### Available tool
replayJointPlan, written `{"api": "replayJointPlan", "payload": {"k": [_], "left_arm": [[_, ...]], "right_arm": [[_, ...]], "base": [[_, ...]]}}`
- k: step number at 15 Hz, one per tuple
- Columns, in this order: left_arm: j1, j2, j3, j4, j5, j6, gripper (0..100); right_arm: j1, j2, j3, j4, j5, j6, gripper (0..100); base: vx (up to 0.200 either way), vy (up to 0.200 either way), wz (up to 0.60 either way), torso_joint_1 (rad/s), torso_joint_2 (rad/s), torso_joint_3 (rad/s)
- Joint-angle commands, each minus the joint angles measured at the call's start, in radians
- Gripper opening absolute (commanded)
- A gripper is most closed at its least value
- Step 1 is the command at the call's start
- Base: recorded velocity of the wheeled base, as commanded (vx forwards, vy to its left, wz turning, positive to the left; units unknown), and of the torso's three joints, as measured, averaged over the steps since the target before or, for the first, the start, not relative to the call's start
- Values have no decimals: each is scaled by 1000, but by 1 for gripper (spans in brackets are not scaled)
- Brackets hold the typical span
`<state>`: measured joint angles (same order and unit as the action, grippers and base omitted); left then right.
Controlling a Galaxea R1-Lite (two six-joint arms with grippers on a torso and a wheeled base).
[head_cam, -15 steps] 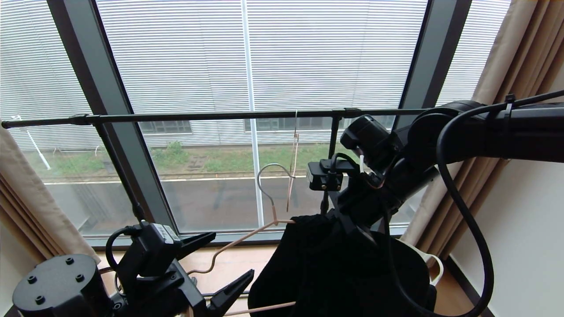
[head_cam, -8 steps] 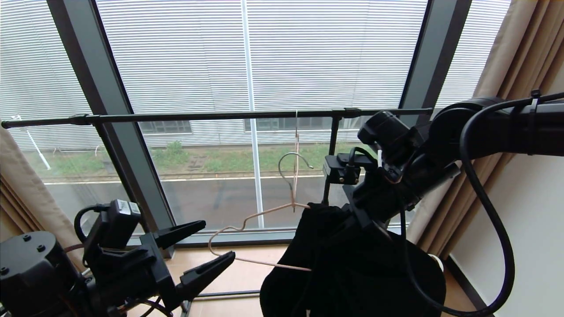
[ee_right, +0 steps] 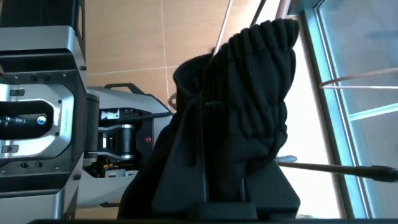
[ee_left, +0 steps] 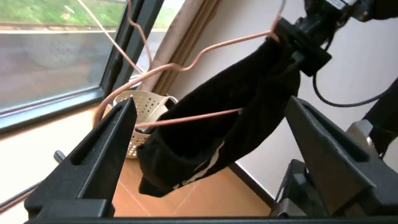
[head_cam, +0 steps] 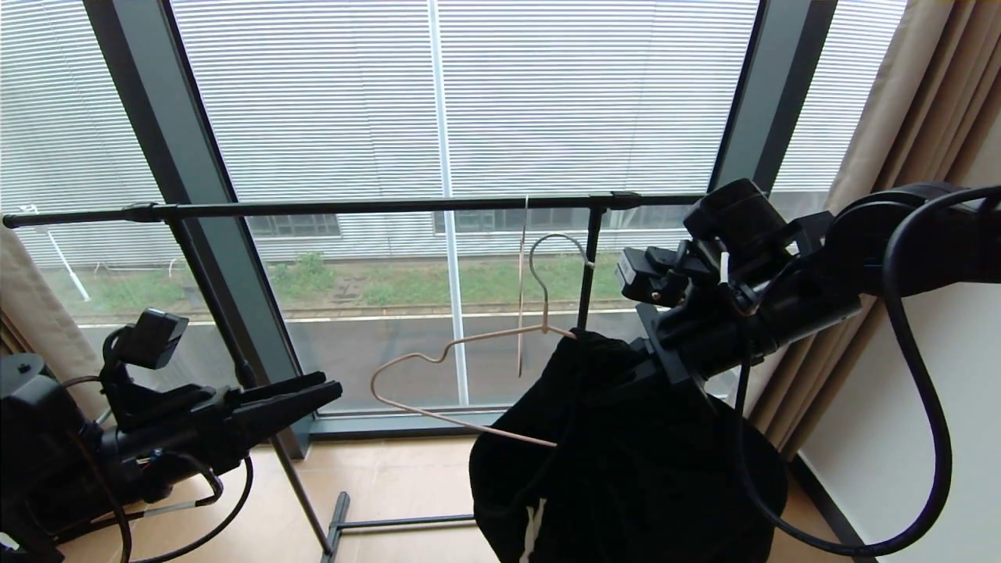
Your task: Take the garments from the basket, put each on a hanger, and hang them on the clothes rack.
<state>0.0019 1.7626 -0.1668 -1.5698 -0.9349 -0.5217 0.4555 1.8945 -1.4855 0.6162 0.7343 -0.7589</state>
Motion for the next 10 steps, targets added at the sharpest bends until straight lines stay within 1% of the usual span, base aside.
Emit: {"api": "replayJointPlan", "payload": {"k": [1, 2, 3, 4, 5, 6, 8, 9, 10], "left_arm": [[12, 103, -11, -1, -12, 31, 100], [-16, 143, -3, -1, -12, 91, 100], [-20, 152, -2, -1, -12, 112, 100], [-43, 167, 15, -1, -9, 169, 100], [-49, 167, 18, -1, -9, 175, 100], [-85, 169, 30, -1, 8, 215, 100], [-142, 167, 32, -1, 103, 224, 100], [-169, 166, 30, -1, 137, 238, 100], [-183, 166, 30, -1, 146, 259, 100]], "right_arm": [[-1, -28, 4, -1, -1, 6, 0], [3, -37, -7, -3, -4, 43, 0], [8, -40, -12, -3, -7, 56, 0], [17, -41, -19, -3, -13, 81, 0], [17, -41, -21, -3, -13, 81, 0], [18, -38, -24, -4, -22, 82, 0], [23, -37, -22, -24, -65, 95, 0], [43, -37, -19, -49, -115, 112, 0], [60, -40, -18, -58, -141, 135, 0]], "base": [[0, 0, 0, 0, 0, 0], [0, 0, 0, 0, 0, 0], [0, 0, 0, 0, 0, 0], [0, 0, 0, 0, 0, 0], [0, 0, 0, 0, 0, 0], [0, 0, 0, 0, 0, 0], [0, 0, 0, 0, 0, 0], [0, 0, 0, 0, 0, 0], [0, 0, 0, 0, 0, 0]]}}
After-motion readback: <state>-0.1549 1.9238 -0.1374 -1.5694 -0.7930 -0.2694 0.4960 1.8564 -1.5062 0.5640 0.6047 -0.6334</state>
